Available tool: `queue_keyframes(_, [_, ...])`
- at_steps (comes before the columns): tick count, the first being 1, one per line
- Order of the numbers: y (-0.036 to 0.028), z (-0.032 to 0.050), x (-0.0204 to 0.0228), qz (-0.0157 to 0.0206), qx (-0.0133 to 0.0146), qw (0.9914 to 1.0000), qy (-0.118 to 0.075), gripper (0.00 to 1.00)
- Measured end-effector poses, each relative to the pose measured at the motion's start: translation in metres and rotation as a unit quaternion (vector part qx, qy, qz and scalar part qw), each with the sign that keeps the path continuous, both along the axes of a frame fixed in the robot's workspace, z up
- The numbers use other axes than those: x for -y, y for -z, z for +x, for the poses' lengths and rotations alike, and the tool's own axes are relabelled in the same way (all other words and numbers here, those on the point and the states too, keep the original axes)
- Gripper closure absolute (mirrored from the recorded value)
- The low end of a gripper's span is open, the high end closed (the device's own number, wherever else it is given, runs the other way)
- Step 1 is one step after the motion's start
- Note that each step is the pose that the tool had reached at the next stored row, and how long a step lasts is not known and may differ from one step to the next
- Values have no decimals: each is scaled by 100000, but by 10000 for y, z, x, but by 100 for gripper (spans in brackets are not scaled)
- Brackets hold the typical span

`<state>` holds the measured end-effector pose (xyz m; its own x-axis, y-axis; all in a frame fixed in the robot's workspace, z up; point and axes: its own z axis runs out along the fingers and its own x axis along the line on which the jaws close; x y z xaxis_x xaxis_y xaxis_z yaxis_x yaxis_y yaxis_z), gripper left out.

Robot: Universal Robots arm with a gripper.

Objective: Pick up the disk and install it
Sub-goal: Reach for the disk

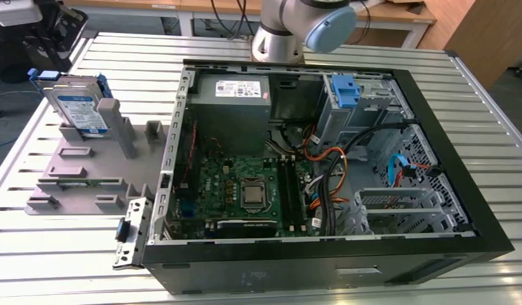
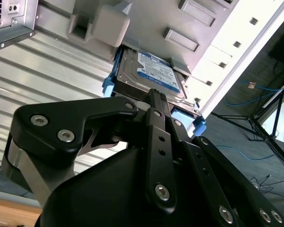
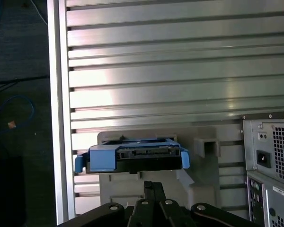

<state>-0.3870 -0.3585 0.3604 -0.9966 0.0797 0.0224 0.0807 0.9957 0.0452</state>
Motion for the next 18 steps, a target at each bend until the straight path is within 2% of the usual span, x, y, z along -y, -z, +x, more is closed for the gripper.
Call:
queue_keyframes(11, [82, -71, -82, -5, -3, 100000, 0, 89])
queue_keyframes(18, [100, -79, -91, 6, 18, 100000, 8, 89])
